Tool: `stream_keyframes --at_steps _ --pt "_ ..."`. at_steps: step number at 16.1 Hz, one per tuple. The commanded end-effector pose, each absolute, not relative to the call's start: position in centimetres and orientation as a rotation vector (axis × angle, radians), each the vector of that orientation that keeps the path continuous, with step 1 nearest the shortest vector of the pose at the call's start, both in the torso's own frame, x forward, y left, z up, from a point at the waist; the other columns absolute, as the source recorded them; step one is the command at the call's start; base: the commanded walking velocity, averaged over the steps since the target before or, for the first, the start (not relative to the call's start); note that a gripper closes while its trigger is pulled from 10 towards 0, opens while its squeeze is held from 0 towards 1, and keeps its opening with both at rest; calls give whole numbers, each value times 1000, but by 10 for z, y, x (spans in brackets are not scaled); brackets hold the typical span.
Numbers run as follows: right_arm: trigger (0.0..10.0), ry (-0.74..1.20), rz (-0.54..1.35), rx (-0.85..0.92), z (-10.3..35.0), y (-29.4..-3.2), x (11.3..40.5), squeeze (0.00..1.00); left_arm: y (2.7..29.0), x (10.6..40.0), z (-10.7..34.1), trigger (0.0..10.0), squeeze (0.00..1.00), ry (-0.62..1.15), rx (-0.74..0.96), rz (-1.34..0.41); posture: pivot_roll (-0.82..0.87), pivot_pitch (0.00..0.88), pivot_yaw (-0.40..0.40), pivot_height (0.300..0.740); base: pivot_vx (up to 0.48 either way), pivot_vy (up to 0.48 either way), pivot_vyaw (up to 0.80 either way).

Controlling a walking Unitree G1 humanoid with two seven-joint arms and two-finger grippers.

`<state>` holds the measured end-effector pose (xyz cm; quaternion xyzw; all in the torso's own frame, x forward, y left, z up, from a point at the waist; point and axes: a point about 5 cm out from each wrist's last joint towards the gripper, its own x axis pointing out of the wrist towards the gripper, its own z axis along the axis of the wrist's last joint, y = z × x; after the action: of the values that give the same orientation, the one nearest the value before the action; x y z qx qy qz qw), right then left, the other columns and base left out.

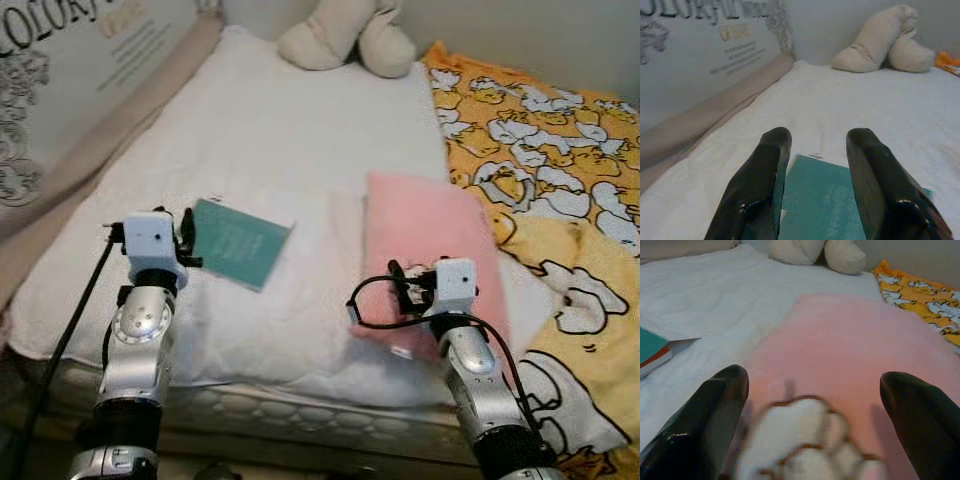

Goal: Clean up the room

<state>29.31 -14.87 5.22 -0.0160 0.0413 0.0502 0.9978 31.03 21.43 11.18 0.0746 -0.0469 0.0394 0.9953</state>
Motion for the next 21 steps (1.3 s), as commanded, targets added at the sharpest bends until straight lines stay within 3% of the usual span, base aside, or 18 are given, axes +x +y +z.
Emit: stream_keyframes --at_steps 1,7,8,9,10,11,21 --pt "10000 72 44 -36 56 -162 294 0 204 311 109 10000 0 -93 165 21 12 0 -90 740 0 -435 0" --pt "10000 50 19 -94 62 -160 302 0 211 320 104 10000 0 -24 256 24 7 0 -79 706 41 -357 -278" --pt "10000 44 20 -93 65 -158 304 0 216 321 100 10000 678 9 248 67 9 0 -77 706 0 0 0" --pt "10000 38 13 -75 67 -157 307 0 216 321 97 10000 1000 17 234 55 9 0 -74 706 0 0 0" --pt "10000 24 -6 -45 71 -158 309 0 213 320 95 10000 1000 24 226 20 10 0 -74 706 0 0 0" --pt "10000 -10 -12 7 76 -160 310 1000 210 321 97 10000 1000 7 240 -11 8 0 -75 706 0 0 0" --pt "10000 46 9 75 64 -152 307 1000 201 331 97 10000 1000 18 300 -66 -6 0 -72 706 0 0 0"
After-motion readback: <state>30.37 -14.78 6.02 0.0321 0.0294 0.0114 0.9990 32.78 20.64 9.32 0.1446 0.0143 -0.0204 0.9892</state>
